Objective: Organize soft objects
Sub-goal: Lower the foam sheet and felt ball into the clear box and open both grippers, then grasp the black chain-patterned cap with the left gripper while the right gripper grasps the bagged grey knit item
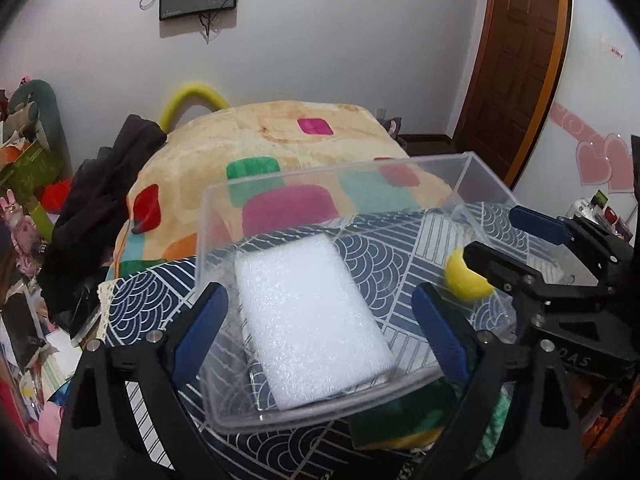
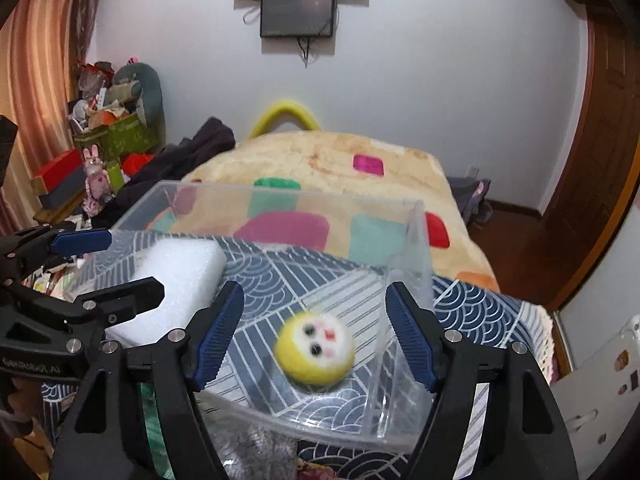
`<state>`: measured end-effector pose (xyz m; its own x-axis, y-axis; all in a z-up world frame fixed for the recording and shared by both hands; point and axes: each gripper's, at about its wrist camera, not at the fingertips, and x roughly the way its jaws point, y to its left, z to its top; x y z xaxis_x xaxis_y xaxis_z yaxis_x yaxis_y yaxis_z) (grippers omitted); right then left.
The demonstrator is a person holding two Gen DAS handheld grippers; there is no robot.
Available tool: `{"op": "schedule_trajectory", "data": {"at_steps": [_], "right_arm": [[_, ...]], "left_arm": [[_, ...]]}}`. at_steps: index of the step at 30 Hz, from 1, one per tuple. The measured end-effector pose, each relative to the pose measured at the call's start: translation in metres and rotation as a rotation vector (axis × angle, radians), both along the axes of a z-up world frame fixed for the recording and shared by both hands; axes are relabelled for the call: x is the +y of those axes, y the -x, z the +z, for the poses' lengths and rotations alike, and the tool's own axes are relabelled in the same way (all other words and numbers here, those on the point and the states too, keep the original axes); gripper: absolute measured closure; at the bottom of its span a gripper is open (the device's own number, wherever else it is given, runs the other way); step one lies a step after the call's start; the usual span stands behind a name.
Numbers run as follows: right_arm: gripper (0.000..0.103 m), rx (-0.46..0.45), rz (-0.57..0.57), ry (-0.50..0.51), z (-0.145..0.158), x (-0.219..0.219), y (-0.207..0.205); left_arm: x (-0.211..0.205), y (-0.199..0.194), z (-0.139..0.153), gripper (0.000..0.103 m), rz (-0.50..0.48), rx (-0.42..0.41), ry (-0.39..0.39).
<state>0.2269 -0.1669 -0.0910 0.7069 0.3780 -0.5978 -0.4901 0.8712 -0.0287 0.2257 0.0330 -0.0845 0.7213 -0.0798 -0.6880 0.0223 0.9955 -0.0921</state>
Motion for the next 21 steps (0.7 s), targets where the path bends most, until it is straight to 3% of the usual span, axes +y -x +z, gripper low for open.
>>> {"op": "schedule_trajectory", "data": {"at_steps": [12,21], "right_arm": [[0.026,-0.140,0.027,-0.084,0.045,-0.018,0.045],[0.024,-0.132,-0.001,-0.126,0.034,-0.034,0.067]], "left_arm": [[-0.001,0.061,0.042,0.001,0.003,-0.126,-0.051],[-0.008,0.105,0.026,0.001,-0.002,-0.120,-0.095]]}}
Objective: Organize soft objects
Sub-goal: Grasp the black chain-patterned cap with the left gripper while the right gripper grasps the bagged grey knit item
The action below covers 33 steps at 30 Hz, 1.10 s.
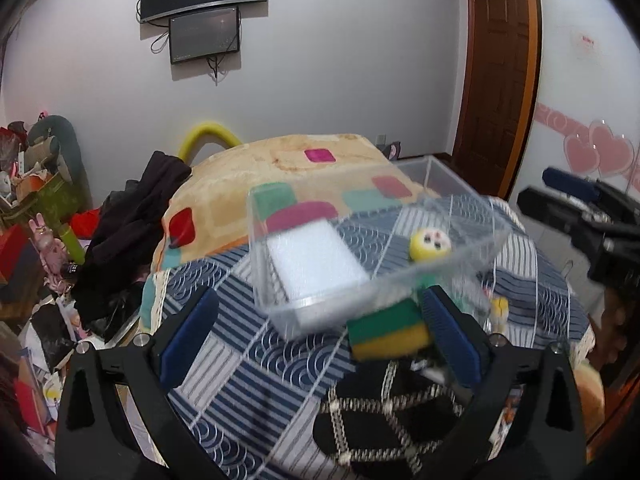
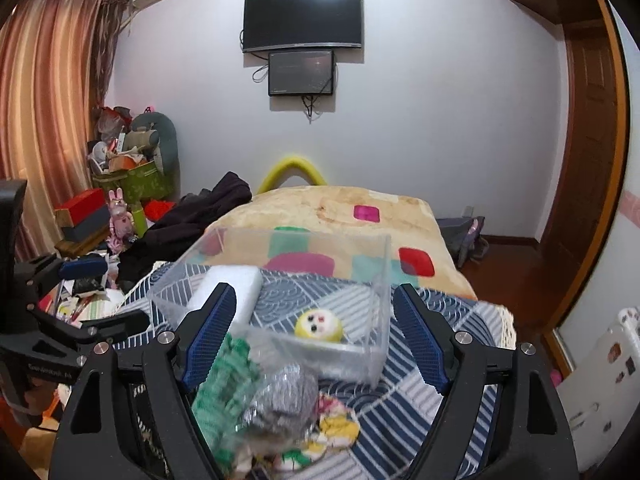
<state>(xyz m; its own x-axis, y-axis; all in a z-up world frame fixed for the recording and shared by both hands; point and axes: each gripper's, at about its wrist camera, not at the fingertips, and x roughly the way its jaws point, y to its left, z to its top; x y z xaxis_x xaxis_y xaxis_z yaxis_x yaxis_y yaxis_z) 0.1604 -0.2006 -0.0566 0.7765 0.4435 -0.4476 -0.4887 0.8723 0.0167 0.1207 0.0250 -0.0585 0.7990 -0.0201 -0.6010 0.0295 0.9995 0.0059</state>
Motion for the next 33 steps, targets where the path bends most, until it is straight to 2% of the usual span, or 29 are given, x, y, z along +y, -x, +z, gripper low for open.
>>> {"op": "schedule_trajectory", "data": {"at_steps": [2,12,18,20,23,28,32,33], "right_arm": [[0.024,0.027,0.001,-0.005,-0.007,-0.004,0.003],[0.024,0.150,-0.011,0.020,-0.050,-0.006,0.009],[0.024,0.225,0.020,0.010,-0.069,0.000,0.005],[0.024,0.238,0.028,0.012,-0.073,0.003,0.004],[0.029,0.261,0.038,0.004,-0.079,0.006,0.002],[0.049,0.304,0.083,-0.013,-0.085,0.009,-0.004],[0.065,0.327,0.119,-0.011,-0.092,0.012,-0.004],[0.070,0.327,0.124,-0.012,-0.092,0.011,-0.003]], "left_arm": [[-0.001,0.005,-0.011,0.001,-0.004,0.023,0.010],[-0.009,0.015,-0.071,0.001,-0.034,0.165,0.178],[-0.025,0.015,-0.087,0.001,-0.044,0.190,0.142],[-0.024,0.016,-0.089,0.014,-0.049,0.194,0.163],[-0.021,0.019,-0.092,0.021,-0.057,0.203,0.198],[-0.020,0.030,-0.087,0.050,-0.072,0.177,0.188],[-0.017,0.031,-0.090,0.064,-0.084,0.182,0.198],[-0.017,0.031,-0.090,0.070,-0.087,0.180,0.198]]}}
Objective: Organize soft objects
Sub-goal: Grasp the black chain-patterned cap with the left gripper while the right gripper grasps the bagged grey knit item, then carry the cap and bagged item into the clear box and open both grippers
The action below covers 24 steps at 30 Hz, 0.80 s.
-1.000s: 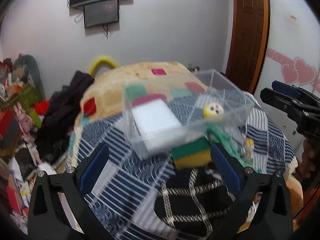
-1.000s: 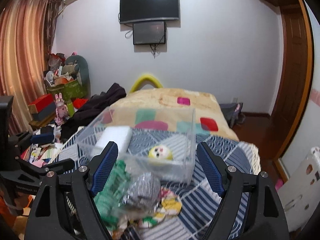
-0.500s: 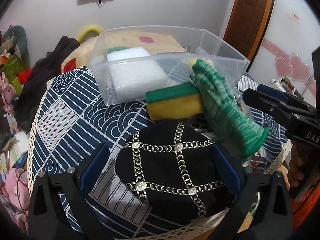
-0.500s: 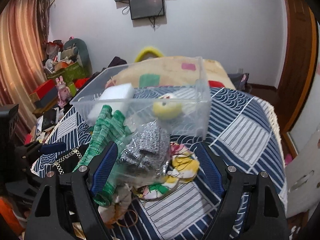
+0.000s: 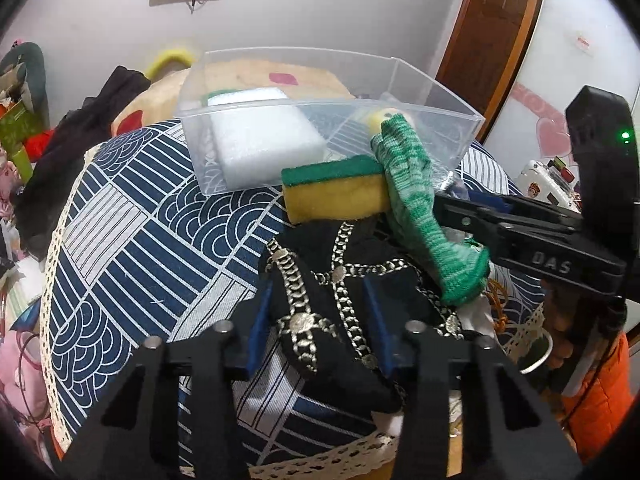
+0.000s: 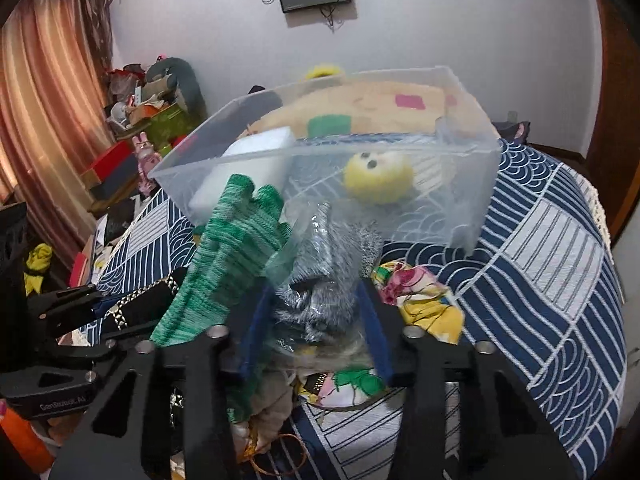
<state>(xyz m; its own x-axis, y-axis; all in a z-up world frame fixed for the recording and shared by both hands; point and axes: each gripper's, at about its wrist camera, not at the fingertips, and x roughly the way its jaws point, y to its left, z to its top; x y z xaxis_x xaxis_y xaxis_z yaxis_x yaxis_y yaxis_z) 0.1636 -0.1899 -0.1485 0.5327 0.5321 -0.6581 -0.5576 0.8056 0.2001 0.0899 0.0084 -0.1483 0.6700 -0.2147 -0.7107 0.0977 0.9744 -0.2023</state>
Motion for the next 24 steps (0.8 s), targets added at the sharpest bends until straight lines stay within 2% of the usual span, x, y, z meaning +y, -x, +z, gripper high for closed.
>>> {"op": "schedule_trajectory", "data": {"at_steps": [1,4,8,17,24], "right_arm": [[0.074,-0.006,0.000,0.001,0.001,-0.001,0.001],[0.081,-0.044,-0.007,0.016,0.008,-0.005,0.009],[0.083,-0.066,-0.015,-0.001,0.015,-0.013,0.013],[0.083,-0.131,-0.067,-0.026,0.034,-0.028,0.024],[0.083,-0.178,-0.095,-0.051,0.050,-0.036,0.027]], "left_arm": [[0.000,0.002,0.001,0.078,-0.001,-0.003,0.000],[0.001,0.006,0.003,0.083,-0.002,-0.016,-0.001],[0.004,0.012,0.012,0.084,0.012,-0.028,0.034],[0.008,0.030,0.044,0.084,0.052,-0.123,0.001],[0.026,0.037,0.066,0.084,0.108,-0.191,-0.018]]}}
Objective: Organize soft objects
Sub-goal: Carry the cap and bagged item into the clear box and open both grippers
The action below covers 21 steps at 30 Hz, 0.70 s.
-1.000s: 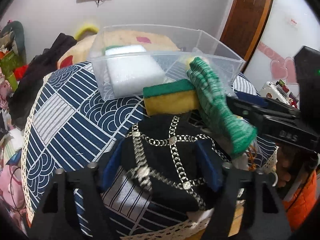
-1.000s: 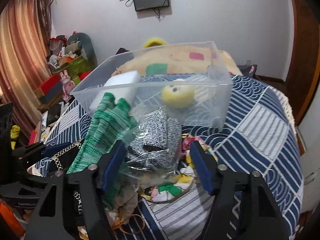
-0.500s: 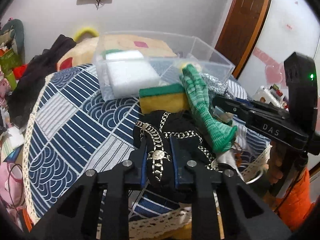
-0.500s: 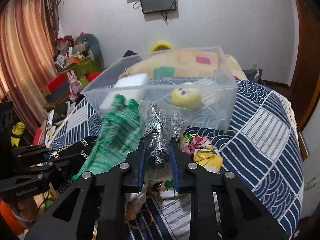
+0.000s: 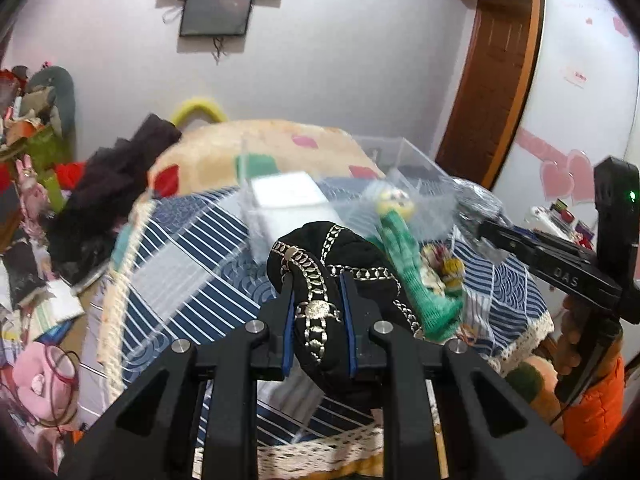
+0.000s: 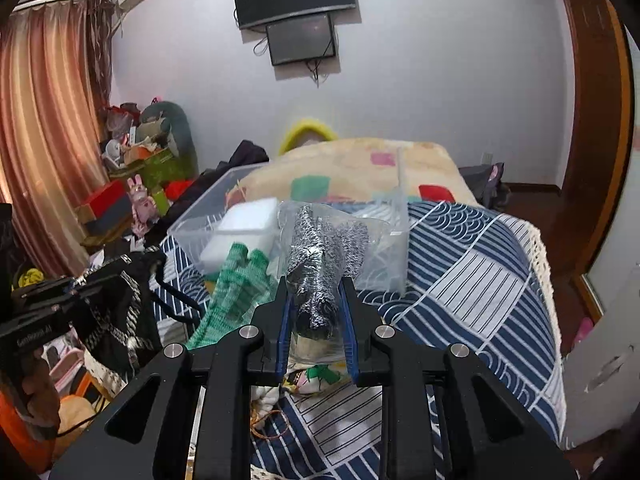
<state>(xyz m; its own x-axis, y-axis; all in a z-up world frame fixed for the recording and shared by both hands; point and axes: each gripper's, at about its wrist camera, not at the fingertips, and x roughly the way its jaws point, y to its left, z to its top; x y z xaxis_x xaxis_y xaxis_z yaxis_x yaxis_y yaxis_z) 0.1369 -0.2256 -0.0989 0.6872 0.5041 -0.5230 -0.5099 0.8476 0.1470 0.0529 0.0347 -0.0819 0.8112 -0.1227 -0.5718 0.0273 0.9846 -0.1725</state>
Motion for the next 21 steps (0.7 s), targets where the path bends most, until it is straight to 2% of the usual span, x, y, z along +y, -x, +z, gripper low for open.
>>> {"op": "schedule_trajectory", "data": {"at_steps": [10,18,21], "right_arm": [[0.083,-0.071,-0.015,-0.011,0.025,-0.002,-0.002],[0.083,-0.130,-0.010,-0.017,0.043,0.009,-0.015],[0.083,-0.145,-0.007,-0.022,0.047,0.015,-0.021]], "left_arm": [[0.023,-0.010,0.044,0.084,0.094,-0.115,-0.018],[0.025,-0.032,0.076,0.084,0.118,-0.212,-0.031],[0.021,-0.045,0.083,0.084,0.114,-0.222,-0.049]]}}
